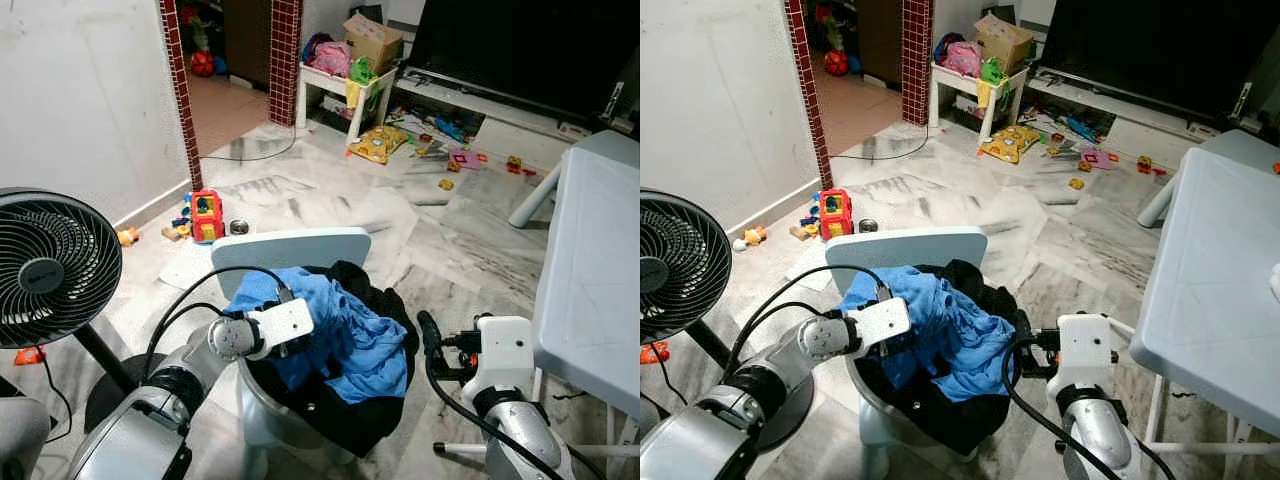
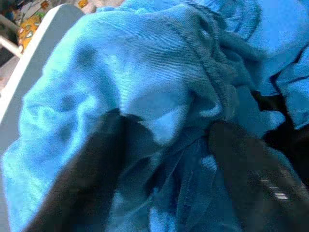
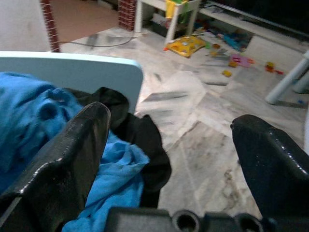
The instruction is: Hang hanger
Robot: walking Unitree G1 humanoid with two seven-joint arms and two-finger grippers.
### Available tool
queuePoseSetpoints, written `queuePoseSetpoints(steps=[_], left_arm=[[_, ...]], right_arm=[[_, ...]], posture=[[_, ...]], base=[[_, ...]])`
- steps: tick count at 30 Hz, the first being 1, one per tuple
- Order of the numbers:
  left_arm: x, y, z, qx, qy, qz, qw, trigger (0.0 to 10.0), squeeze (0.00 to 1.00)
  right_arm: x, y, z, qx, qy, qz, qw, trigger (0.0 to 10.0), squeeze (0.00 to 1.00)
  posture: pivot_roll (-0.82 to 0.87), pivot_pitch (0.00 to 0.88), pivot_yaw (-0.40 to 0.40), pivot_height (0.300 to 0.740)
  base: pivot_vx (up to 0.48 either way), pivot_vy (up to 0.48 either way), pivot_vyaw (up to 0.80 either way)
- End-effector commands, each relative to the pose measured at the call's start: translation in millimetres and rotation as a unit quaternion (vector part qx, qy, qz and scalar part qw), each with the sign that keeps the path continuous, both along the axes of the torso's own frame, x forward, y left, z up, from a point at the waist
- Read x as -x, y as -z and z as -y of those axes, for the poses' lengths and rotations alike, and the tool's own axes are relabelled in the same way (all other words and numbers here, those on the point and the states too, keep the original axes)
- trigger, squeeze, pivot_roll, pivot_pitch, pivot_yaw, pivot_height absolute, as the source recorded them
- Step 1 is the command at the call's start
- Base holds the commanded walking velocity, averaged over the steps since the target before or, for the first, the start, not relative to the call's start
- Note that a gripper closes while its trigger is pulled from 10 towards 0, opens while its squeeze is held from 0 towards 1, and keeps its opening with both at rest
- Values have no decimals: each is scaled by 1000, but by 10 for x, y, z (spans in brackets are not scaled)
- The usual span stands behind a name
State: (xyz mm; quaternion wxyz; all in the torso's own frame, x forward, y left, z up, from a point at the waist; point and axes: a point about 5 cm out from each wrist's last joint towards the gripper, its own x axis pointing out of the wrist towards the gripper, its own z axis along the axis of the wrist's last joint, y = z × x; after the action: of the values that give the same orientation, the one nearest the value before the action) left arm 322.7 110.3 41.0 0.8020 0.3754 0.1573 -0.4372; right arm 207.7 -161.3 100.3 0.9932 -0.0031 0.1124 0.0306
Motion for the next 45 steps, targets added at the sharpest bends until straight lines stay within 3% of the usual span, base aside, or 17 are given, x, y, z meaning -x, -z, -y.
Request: queuePoseSetpoints(steps=[1,9,20,25,38,45], left_arm=[[-37,-37,45,-7,5,6,1000,0,0],[-39,-32,52,1,-3,0,1000,0,0],[-54,-54,46,54,-34,-33,997,0,0],[-78,-101,63,113,-57,-58,990,0,0],[-144,-235,114,205,-73,-97,971,0,0],[-254,-517,341,288,-46,-102,951,0,0]], right_arm=[[107,61,-95,-1,-62,-38,997,10000,0],[259,195,-238,-3,-123,-90,988,10000,0],[250,198,-234,-6,-131,-102,986,10000,0],[221,177,-230,-13,-124,-96,988,10000,0],[175,176,-254,-16,-123,-92,988,10000,0],[155,172,-249,-15,-119,-89,989,10000,0]], posture=[[-15,0,-94,740],[-23,0,-95,740],[-16,0,-100,740],[-13,0,-101,740],[5,0,-101,740],[12,0,-101,740]], base=[[0,0,0],[0,0,0],[0,0,0],[0,0,0],[0,0,0],[0,0,0]])
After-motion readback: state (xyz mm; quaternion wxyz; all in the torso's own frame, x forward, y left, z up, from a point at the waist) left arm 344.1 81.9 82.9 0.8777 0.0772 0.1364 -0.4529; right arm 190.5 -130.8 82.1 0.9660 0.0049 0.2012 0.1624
